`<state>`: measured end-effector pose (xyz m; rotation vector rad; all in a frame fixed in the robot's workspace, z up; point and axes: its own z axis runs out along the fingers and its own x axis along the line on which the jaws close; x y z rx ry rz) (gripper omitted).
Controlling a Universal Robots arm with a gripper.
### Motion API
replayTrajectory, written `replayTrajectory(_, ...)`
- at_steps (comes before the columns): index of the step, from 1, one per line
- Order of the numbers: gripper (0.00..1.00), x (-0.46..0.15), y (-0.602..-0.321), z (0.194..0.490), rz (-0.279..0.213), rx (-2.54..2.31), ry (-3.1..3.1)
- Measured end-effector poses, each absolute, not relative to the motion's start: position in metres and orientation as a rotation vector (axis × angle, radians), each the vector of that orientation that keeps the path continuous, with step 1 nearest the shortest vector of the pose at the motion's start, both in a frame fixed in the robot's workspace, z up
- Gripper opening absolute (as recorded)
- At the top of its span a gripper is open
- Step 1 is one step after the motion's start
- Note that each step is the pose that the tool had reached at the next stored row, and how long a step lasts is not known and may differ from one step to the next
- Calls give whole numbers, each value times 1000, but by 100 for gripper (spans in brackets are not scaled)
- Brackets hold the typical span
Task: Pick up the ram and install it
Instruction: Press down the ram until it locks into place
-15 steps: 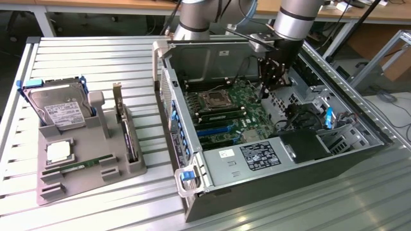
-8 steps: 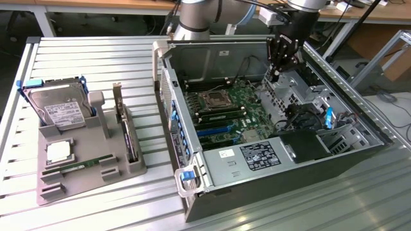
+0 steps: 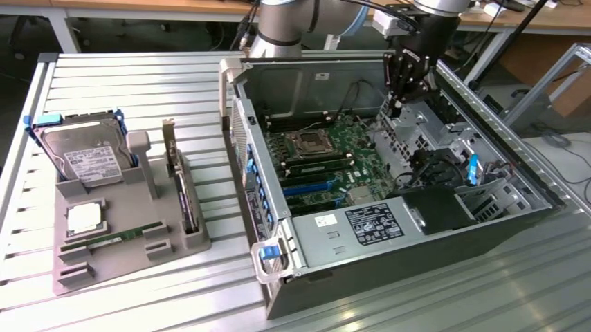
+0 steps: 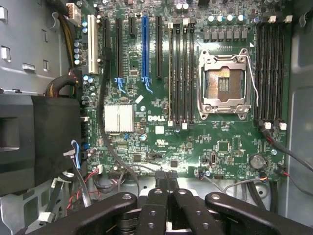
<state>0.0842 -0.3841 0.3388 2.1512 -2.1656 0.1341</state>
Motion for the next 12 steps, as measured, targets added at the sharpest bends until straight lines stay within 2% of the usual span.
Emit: replayTrajectory(12, 11, 84, -384, 338, 106, 1696, -2521)
